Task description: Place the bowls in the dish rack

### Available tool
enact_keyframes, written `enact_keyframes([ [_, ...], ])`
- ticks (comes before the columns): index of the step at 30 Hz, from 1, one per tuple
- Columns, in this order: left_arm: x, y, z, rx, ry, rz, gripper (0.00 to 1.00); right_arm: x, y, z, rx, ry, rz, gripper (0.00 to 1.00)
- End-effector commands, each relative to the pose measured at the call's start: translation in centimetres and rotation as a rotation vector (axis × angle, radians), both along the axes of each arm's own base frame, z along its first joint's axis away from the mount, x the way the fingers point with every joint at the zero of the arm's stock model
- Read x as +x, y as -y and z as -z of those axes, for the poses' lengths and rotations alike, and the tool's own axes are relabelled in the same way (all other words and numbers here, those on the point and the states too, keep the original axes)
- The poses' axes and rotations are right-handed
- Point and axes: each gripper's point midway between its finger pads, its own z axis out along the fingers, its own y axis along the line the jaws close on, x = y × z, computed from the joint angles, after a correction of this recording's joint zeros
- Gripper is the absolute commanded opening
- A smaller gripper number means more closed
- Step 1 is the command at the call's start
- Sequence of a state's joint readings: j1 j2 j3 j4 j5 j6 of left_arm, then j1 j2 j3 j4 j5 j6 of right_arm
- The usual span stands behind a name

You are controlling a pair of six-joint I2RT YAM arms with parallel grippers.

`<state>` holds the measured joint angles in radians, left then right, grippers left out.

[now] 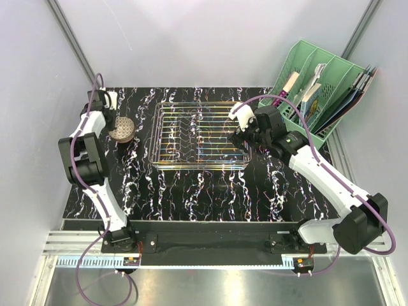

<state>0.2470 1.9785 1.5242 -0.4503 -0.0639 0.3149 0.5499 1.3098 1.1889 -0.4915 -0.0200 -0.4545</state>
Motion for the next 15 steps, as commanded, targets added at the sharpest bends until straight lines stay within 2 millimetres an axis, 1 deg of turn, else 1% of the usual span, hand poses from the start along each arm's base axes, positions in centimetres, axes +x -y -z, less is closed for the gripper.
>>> enact_keyframes([
  [1, 1.3, -0.7, -1.4, 0.019, 0.052, -0.006, 0.13, 0.2, -0.8, -1.8, 0.050, 0.047, -0.013, 1.00],
  [2, 1.2, -0.8, -1.3, 0.021, 0.048, -0.006, 0.12, 0.1, -0.9, -1.9, 0.052, 0.047, -0.014, 1.00],
  [5, 1.2, -0.7, -1.3, 0.022, 0.047, -0.003, 0.00, 0.2, -0.9, -1.9, 0.053, 0.046, -0.011, 1.00],
  [9, 1.1, -0.6, -1.7, 0.021, 0.057, -0.003, 0.00, 0.3, -0.9, -2.0, 0.055, 0.047, -0.010, 1.00],
  [12, 0.9, -0.2, -3.0, 0.010, 0.082, 0.010, 0.00, 0.4, -0.9, -2.0, 0.054, 0.047, -0.009, 1.00],
  [13, 0.8, 0.0, -4.1, 0.009, 0.103, 0.015, 0.00, 0.4, -1.0, -2.1, 0.054, 0.048, -0.009, 1.00],
  [14, 0.8, 0.3, -4.6, -0.001, 0.115, 0.026, 0.00, 0.4, -1.0, -2.2, 0.058, 0.047, -0.011, 1.00],
  [15, 0.7, 0.4, -6.0, 0.001, 0.144, 0.030, 0.00, 0.4, -1.1, -2.2, 0.061, 0.045, -0.015, 1.00],
])
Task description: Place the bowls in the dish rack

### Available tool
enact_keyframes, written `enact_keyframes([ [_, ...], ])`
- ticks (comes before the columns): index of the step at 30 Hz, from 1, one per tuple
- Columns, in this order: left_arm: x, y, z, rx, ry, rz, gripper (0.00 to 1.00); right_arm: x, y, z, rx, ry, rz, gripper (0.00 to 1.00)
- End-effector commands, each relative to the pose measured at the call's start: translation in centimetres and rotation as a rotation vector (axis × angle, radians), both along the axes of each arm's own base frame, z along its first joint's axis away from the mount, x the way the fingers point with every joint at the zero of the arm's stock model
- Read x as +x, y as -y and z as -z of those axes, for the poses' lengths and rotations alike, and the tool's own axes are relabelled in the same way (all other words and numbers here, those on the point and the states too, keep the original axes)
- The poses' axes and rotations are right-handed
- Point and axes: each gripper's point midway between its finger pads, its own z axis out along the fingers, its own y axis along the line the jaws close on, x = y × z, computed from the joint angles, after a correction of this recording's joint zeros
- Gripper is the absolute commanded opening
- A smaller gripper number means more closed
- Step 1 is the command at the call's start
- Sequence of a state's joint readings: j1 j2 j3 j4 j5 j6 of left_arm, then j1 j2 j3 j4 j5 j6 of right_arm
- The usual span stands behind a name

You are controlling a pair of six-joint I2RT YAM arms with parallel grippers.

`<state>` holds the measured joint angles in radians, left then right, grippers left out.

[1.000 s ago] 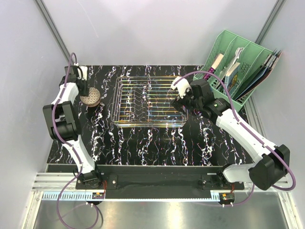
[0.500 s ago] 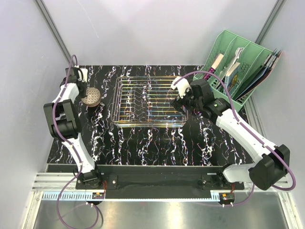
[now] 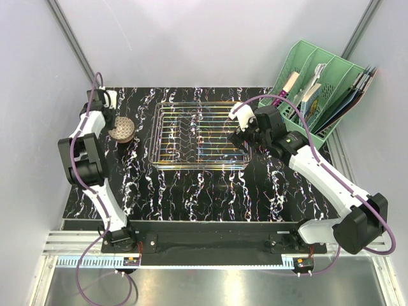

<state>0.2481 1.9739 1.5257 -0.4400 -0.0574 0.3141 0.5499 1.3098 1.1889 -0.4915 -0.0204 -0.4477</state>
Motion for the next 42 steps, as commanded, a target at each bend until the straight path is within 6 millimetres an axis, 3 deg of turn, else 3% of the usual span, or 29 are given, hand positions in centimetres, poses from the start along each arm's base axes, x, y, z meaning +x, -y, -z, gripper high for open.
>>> enact_keyframes([
  [1, 0.3, 0.6, -6.1, -0.003, 0.137, 0.030, 0.00, 0.4, -1.3, -2.3, 0.060, 0.044, -0.022, 1.00],
  [6, -0.1, 2.1, -9.4, -0.037, 0.202, 0.071, 0.00, 0.5, -2.1, -2.4, 0.083, 0.008, -0.036, 1.00],
  [11, -0.6, 2.7, -10.3, -0.045, 0.213, 0.092, 0.00, 0.6, -2.6, -2.5, 0.093, -0.008, -0.045, 1.00],
  [22, -1.2, 2.7, -6.9, -0.053, 0.151, 0.087, 0.00, 0.5, -2.5, -2.6, 0.094, -0.013, -0.044, 1.00],
  [42, 0.4, 1.0, -5.0, 0.016, 0.130, 0.042, 0.00, 0.2, -2.5, -1.6, 0.083, -0.033, -0.050, 1.00],
])
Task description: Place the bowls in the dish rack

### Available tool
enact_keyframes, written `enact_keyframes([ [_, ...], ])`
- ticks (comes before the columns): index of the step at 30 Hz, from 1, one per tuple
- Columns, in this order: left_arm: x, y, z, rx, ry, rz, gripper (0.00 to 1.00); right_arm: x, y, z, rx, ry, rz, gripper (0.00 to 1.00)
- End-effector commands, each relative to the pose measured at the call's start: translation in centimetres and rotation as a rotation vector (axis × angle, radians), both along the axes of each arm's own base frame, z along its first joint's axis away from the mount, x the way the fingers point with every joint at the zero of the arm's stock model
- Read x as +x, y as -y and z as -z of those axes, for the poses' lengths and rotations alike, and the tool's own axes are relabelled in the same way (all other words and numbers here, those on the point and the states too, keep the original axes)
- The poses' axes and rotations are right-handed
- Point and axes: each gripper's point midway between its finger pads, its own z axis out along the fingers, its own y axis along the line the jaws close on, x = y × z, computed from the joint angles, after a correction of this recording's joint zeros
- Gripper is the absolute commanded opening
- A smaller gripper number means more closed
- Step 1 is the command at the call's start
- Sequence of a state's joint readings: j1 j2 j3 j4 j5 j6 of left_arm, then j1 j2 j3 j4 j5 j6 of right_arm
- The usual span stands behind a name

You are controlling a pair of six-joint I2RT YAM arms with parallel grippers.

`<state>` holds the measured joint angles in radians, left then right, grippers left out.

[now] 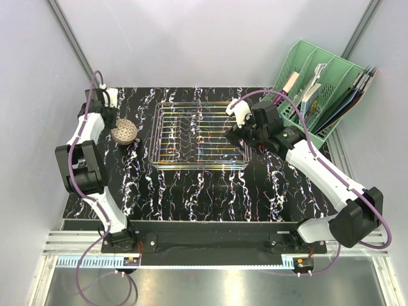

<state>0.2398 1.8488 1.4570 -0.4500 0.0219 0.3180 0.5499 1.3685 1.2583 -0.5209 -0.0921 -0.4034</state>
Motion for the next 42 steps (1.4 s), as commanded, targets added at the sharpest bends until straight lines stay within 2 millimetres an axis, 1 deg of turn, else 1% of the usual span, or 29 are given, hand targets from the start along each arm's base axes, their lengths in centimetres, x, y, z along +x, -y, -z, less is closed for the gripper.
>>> enact_keyframes([
  [1, 1.8, -1.2, -2.1, 0.057, 0.076, -0.024, 0.00, -0.1, -0.6, -1.4, 0.030, 0.025, -0.015, 1.00],
  [6, 1.9, -1.2, -2.4, 0.061, 0.084, -0.027, 0.01, 0.1, -0.7, -1.3, 0.027, 0.025, -0.015, 1.00],
  [7, 1.9, -1.3, -2.4, 0.061, 0.084, -0.027, 0.06, 0.1, -0.7, -1.4, 0.028, 0.026, -0.015, 1.00],
  [9, 1.8, -1.3, -2.3, 0.066, 0.080, -0.025, 0.08, 0.1, -0.7, -1.5, 0.029, 0.029, -0.015, 1.00],
  [11, 1.9, -1.4, -2.3, 0.069, 0.081, -0.026, 0.18, 0.1, -0.7, -1.6, 0.030, 0.032, -0.013, 1.00],
  [13, 1.8, -1.4, -2.1, 0.071, 0.074, -0.025, 0.21, 0.1, -0.6, -1.7, 0.030, 0.034, -0.011, 1.00],
  [16, 1.6, -1.3, -1.5, 0.068, 0.060, -0.023, 0.31, 0.0, -0.6, -1.7, 0.031, 0.033, -0.013, 1.00],
  [22, 1.3, -1.3, -0.8, 0.074, 0.045, -0.015, 0.32, 0.0, -0.6, -1.7, 0.033, 0.034, -0.012, 0.99],
  [28, 0.6, -1.5, 0.2, 0.088, 0.022, -0.011, 0.35, 0.0, -0.5, -1.5, 0.027, 0.030, -0.011, 1.00],
  [31, 0.0, -1.3, 0.8, 0.086, 0.003, -0.008, 0.39, 0.0, -0.5, -1.8, 0.028, 0.039, -0.010, 1.00],
  [32, -0.4, -1.2, 1.4, 0.084, -0.012, -0.006, 0.39, 0.0, -0.5, -1.9, 0.029, 0.039, -0.011, 1.00],
  [34, -0.6, -1.3, 1.7, 0.090, -0.017, -0.007, 0.40, 0.0, -0.5, -1.9, 0.029, 0.039, -0.011, 1.00],
  [35, -0.8, -1.4, 2.2, 0.091, -0.024, -0.008, 0.40, 0.0, -0.5, -1.8, 0.028, 0.038, -0.011, 1.00],
  [36, -0.9, -1.3, 2.5, 0.092, -0.030, -0.007, 0.43, 0.0, -0.5, -1.8, 0.028, 0.037, -0.011, 1.00],
  [38, -0.9, -1.4, 2.7, 0.094, -0.034, -0.011, 0.45, -0.1, -0.5, -1.5, 0.026, 0.031, -0.014, 1.00],
  [42, -0.8, -1.6, 2.8, 0.100, -0.036, -0.018, 0.45, -0.2, -0.3, -1.6, 0.023, 0.037, -0.014, 1.00],
])
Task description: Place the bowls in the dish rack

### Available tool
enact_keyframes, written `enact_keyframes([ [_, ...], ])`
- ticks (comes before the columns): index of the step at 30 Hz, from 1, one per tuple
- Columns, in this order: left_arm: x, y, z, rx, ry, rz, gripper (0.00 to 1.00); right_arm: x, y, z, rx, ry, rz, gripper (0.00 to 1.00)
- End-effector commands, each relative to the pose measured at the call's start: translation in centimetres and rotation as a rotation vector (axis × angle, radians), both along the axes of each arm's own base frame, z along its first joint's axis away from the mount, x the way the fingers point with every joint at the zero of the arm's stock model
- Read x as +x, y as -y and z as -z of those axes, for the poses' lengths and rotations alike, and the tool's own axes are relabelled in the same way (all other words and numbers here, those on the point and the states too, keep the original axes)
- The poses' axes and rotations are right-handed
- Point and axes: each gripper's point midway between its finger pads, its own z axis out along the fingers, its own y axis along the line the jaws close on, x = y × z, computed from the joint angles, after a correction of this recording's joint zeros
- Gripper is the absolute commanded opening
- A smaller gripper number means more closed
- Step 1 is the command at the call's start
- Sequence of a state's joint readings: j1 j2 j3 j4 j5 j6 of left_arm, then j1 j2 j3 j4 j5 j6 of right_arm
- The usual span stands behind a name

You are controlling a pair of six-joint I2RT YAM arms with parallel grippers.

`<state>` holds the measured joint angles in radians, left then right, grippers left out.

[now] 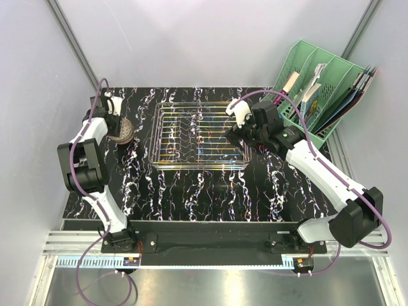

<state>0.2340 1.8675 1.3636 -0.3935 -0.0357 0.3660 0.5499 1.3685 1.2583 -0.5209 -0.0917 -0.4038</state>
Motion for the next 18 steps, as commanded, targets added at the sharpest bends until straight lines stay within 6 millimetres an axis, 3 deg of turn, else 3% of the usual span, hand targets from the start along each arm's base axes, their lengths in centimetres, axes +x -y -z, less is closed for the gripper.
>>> enact_keyframes([
  [1, 0.7, -1.0, -1.0, 0.042, 0.043, -0.023, 0.46, -0.2, -0.3, -1.6, 0.023, 0.039, -0.012, 1.00],
  [7, 0.8, -0.6, -4.2, 0.028, 0.122, -0.029, 0.48, -0.2, -0.2, -1.6, 0.020, 0.040, -0.010, 1.00],
  [18, 1.2, -1.2, -1.8, 0.029, 0.067, -0.027, 0.53, -0.4, -0.1, -1.8, 0.024, 0.046, -0.010, 1.00],
])
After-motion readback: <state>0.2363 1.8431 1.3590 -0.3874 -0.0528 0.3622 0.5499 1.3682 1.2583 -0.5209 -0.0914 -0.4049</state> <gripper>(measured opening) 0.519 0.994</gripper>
